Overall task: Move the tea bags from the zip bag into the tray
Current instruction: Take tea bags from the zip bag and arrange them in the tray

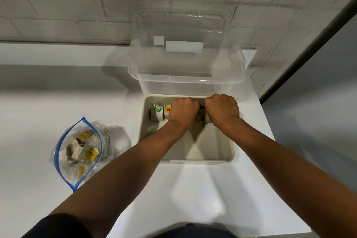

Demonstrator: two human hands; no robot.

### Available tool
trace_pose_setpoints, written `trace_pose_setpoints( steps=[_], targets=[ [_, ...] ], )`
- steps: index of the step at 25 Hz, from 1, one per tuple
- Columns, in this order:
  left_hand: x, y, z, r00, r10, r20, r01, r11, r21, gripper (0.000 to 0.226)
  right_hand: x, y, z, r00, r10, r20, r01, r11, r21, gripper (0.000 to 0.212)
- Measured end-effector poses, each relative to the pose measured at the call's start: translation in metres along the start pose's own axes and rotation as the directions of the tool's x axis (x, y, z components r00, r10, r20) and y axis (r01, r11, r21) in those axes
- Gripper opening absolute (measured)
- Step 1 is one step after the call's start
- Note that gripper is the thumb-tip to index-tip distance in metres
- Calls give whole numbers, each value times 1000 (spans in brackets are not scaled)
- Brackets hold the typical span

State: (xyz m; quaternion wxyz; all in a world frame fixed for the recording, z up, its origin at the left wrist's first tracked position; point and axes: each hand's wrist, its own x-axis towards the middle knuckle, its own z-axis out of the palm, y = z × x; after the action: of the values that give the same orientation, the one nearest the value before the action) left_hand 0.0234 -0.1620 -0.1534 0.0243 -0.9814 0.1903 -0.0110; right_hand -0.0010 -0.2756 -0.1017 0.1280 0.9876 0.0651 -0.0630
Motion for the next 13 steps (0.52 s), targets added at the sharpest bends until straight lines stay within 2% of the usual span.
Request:
trace_pose_setpoints(
  steps=[3, 6, 8, 11, 13],
  targets=[
    [0, -2, 0, 999, 8, -37, -8, 1000, -7, 20, -12, 11, -10, 1000, 21, -3, -21, 999, 43, 14],
    [-4, -6, -5, 996, 15, -87, -17, 1000, -24, 24, -27, 16, -19, 997, 23, 77, -35, 986, 163, 16],
    [-9, -7, -8, 995, 31, -98, -32, 999, -4, 20, -40, 9, -18, 990, -27, 136, 1, 982, 189, 20],
    [-19, -4, -4, 996, 64, 67, -71, 992, 102, 21, -51, -6, -12, 957, -110, 268, 59, 980, 191, 29],
    [-24, -5, 3, 979, 92, 182, -112, 988, 104, 25, -50, -12, -12, 937, -109, 331, 49, 982, 183, 33]
  ],
)
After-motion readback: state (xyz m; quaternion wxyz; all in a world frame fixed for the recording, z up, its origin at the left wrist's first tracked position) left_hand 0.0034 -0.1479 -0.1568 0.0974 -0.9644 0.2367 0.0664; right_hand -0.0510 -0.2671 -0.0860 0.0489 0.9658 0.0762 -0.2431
